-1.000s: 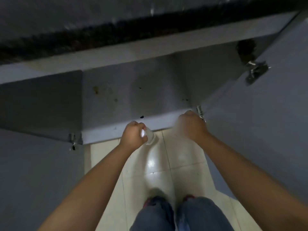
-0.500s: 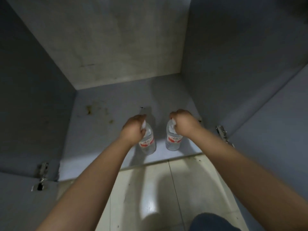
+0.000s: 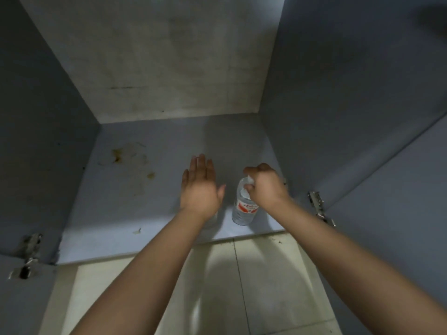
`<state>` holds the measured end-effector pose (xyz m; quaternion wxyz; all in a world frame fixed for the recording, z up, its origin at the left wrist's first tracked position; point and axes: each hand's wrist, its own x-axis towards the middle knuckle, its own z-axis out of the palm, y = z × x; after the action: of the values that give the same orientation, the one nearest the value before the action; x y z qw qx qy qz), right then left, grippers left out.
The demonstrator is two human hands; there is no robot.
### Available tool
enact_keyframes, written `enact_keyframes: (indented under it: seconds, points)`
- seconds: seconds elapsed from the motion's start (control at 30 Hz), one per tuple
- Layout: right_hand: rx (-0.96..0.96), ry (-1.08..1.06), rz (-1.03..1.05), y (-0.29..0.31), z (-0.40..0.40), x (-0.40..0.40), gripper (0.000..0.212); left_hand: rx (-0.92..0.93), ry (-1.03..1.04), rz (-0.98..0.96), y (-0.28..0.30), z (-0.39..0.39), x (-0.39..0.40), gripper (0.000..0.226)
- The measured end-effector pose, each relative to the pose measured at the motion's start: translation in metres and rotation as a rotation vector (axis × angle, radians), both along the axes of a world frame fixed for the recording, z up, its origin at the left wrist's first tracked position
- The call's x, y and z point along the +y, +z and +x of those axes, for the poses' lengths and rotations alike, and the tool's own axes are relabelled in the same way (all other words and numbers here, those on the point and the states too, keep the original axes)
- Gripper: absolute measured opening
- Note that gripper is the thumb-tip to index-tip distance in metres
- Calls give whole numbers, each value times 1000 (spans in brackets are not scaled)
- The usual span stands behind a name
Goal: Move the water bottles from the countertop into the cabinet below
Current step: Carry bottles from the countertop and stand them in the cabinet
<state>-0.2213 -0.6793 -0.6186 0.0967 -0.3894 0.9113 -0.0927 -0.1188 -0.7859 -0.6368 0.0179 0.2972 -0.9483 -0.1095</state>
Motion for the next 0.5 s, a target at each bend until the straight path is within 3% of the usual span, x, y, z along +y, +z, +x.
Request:
enact_keyframes:
  seconds: [0.2, 0.5]
  points:
    - [-11, -17, 155, 18, -56, 8, 38, 3, -46, -47, -9, -4, -1, 59]
    - [90, -91, 211, 23, -109, 18, 36, 7, -19, 22, -5, -4, -1, 60]
